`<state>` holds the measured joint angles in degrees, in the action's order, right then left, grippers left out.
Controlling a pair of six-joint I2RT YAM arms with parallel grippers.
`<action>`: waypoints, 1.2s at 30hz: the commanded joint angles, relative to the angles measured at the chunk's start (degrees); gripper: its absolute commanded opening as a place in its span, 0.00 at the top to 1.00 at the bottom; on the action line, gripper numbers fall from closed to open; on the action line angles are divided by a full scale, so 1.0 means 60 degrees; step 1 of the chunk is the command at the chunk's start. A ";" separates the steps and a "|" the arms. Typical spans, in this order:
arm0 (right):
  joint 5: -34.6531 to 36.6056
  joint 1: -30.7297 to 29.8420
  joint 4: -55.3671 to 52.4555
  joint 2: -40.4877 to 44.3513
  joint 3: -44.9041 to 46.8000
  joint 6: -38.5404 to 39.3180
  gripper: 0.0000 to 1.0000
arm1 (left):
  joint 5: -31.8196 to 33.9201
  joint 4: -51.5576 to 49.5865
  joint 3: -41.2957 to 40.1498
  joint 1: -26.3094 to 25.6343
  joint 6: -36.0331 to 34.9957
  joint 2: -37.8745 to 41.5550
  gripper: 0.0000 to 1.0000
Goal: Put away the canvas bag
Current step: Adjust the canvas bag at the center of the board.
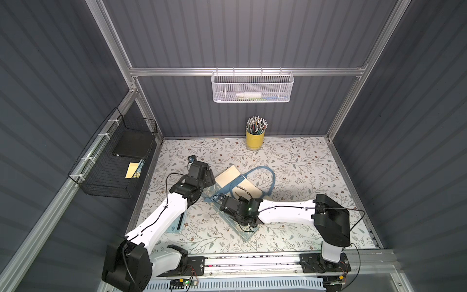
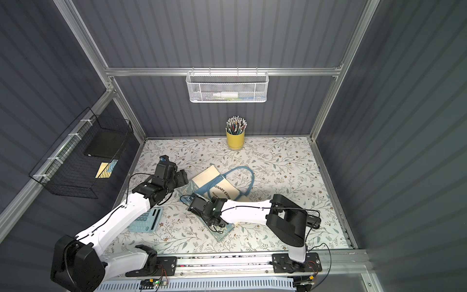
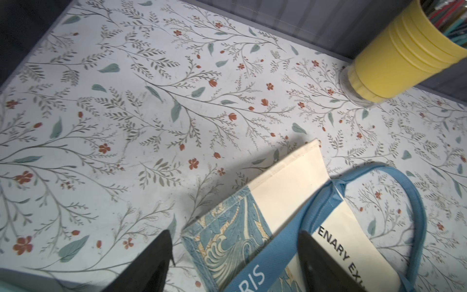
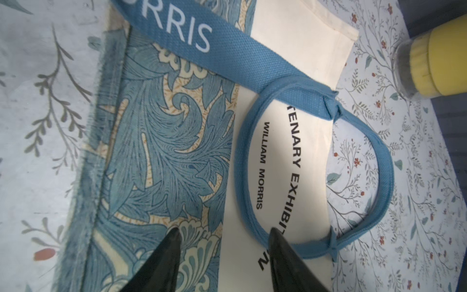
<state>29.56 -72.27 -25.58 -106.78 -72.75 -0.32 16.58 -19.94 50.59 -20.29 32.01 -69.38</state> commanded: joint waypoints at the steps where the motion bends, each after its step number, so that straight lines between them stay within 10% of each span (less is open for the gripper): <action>1: 0.0933 -0.0072 -0.0849 -0.0720 -0.0524 -0.0199 0.38 | 0.0535 -0.0577 0.0362 0.0309 0.0053 0.0124 0.20; 24: 0.3965 0.1103 -0.3597 -0.2730 -0.2245 -0.2718 0.37 | -0.0401 -0.0394 0.0102 0.0877 0.0033 0.0298 0.20; 36: 0.2197 0.2203 -0.2117 -0.1245 -0.2081 -0.0695 1.00 | -0.2195 0.0504 -0.0393 0.0550 -0.1643 -0.0102 0.32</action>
<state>46.81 -59.94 -39.88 -114.61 -85.03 -8.12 8.25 -19.44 49.04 -15.59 27.35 -68.71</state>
